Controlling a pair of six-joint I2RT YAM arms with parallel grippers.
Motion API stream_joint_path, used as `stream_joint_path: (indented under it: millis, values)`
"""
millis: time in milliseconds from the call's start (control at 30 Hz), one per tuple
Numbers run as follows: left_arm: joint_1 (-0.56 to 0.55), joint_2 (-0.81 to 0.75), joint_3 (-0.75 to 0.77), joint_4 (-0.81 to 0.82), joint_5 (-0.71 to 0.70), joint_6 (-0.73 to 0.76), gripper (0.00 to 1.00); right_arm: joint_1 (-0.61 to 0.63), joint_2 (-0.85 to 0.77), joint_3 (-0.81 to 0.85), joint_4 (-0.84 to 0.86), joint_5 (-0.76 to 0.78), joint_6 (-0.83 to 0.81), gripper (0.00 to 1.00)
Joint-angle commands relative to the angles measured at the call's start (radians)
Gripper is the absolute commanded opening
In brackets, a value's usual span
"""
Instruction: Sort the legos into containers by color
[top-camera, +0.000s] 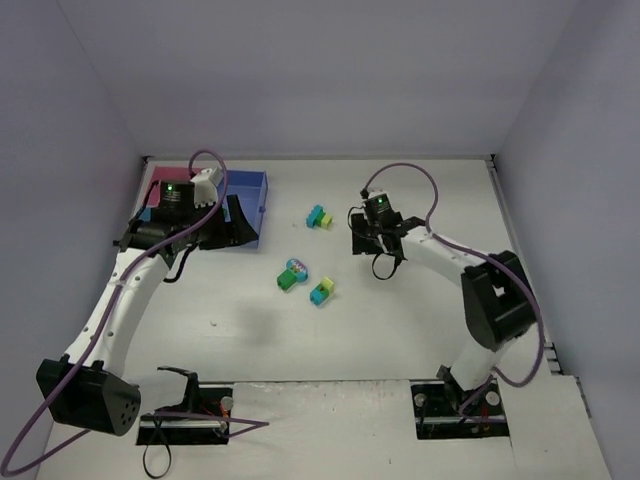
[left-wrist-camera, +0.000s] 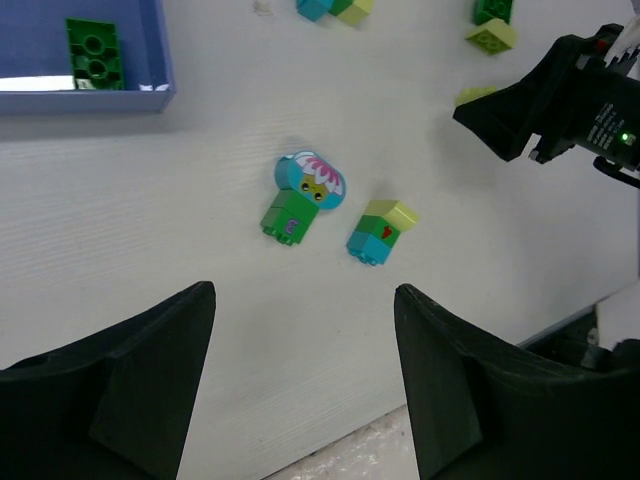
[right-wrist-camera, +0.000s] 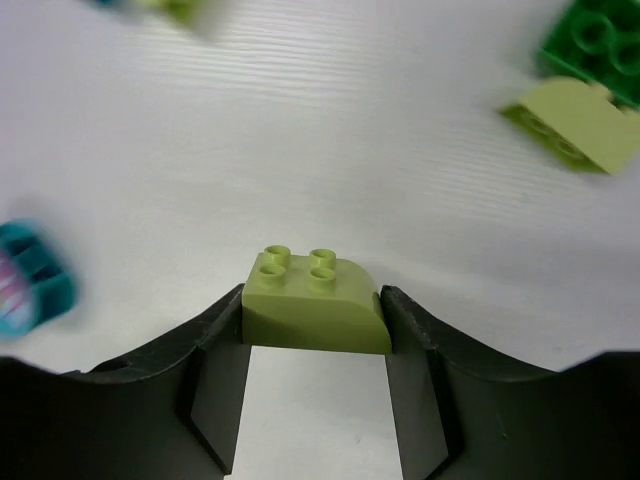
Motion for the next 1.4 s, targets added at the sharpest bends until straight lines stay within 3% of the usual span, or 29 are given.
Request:
stream_joint_path:
  millis: [0,200,300,600,1067,1300,1367]
  values:
    - [0.001,-0.006,0.049,0.074,0.146,-0.052,0.65,0.052,-0.246,-0.024,0.196,-0.262,-0.267,0.0]
    - [-0.017,0.049,0.136,0.105,0.333,-0.147,0.66,0.1,-0.374,0.011,0.147,-0.589,-0.479,0.0]
    - [-0.098,0.098,0.198,0.128,0.382,-0.197,0.66,0.133,-0.396,0.048,0.118,-0.7,-0.528,0.0]
    - [-0.212,0.167,0.246,0.134,0.388,-0.271,0.66,0.166,-0.394,0.079,0.096,-0.752,-0.573,0.04]
    - [-0.298,0.252,0.233,0.136,0.339,-0.336,0.65,0.178,-0.383,0.088,0.098,-0.783,-0.57,0.06]
    - [-0.333,0.281,0.215,0.122,0.302,-0.336,0.51,0.179,-0.384,0.082,0.109,-0.769,-0.565,0.08]
    - [-0.336,0.278,0.209,0.119,0.283,-0.328,0.36,0.179,-0.384,0.079,0.11,-0.763,-0.562,0.1]
